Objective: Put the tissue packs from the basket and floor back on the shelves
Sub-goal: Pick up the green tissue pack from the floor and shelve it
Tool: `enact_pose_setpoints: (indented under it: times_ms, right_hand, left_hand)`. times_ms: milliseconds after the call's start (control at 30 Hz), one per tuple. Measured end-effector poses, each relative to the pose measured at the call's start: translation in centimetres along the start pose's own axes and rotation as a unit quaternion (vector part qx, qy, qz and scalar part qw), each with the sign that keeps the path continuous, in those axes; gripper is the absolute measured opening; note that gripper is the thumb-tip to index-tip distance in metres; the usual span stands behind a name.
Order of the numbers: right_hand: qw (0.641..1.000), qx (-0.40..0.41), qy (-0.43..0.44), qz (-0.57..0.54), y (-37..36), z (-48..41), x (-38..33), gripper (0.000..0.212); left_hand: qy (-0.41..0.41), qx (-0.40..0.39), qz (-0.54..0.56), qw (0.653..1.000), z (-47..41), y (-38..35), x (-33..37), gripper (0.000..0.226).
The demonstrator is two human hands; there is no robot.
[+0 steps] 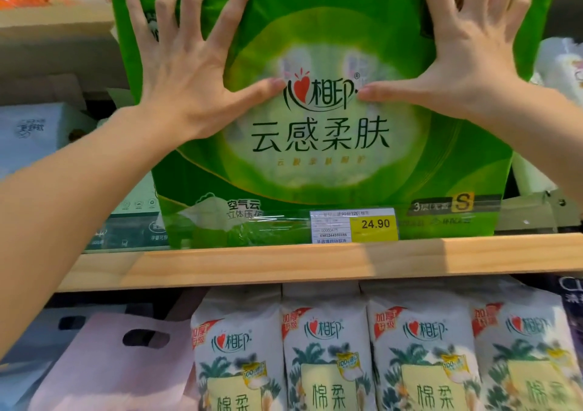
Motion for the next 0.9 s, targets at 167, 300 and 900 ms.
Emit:
enact_pose_setpoints:
  times_ms: [167,300,900]
  right_hand:
    - [1.000,-0.008,-0.012,-0.004,0.1,0.0,-0.1,0.113]
    - [1.000,-0.016,-0.015,-0.002,0.2,0.0,-0.2,0.112]
    - [0.999,-0.003,0.000,-0.036,-1.6,-0.7,0.6,0.119]
  left_hand:
    - [-0.002,-0.015,0.005,1.000,-0.1,0.2,0.0,0.099]
    - [-0.004,-0.031,0.011,0.999,-0.2,0.5,0.0,0.099]
    - [0.001,-0.009,-0.004,1.000,-0.4,-1.6,-0.3,0.101]
Point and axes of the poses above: each hand's wrist, its own z-axis away from the middle knuckle, its own y-axis out of the back of the hand, x = y × z, the point moved 1 cm from there along -z, towards the middle knuckle, and after that the axes turned 12 degrees about -y, right-handed, at the moved point
